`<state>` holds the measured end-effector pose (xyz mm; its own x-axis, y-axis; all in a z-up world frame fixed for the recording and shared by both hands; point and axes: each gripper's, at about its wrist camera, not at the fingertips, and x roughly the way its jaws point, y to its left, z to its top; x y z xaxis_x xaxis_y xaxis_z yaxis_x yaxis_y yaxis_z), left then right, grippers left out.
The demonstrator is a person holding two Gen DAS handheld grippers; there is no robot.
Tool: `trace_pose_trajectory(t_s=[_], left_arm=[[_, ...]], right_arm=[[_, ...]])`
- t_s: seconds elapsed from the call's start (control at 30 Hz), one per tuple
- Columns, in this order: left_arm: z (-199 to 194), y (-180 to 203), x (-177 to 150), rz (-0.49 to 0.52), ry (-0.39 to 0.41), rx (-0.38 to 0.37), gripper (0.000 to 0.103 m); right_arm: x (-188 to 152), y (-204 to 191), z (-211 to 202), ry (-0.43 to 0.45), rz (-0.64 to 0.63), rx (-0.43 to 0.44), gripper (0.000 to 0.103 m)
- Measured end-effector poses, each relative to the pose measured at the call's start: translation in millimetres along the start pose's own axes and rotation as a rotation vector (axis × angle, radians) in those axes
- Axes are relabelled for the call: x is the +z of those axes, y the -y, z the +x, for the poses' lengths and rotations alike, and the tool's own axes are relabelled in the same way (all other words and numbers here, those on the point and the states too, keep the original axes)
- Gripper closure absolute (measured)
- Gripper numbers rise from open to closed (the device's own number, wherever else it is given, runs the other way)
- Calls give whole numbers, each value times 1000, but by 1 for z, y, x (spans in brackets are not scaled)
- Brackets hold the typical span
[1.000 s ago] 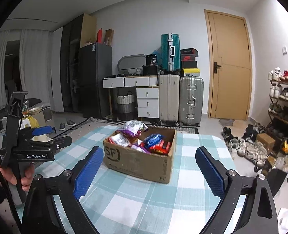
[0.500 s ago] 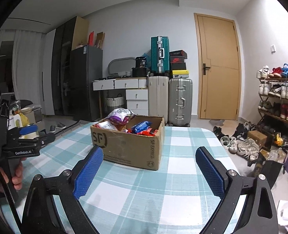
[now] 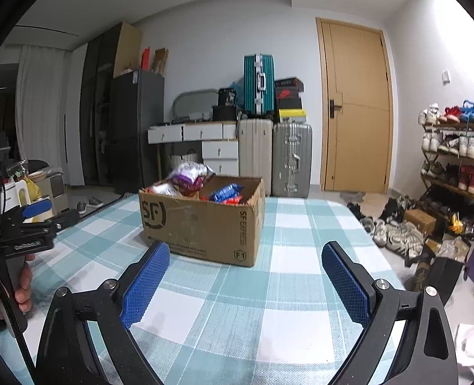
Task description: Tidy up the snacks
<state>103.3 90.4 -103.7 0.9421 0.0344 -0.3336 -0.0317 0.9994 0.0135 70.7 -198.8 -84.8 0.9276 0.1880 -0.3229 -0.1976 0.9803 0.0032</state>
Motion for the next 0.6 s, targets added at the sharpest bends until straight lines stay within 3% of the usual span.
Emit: trace_pose_trajectory(t_s=[0.17,0.6], left_arm=[[2,6,0,28,1,-11,1],[-5,-4,-1,-14,34,-7,1]], right_arm=[[-1,3,1,9,15,-7,1],[0,4,-3,8,2,-5,1]])
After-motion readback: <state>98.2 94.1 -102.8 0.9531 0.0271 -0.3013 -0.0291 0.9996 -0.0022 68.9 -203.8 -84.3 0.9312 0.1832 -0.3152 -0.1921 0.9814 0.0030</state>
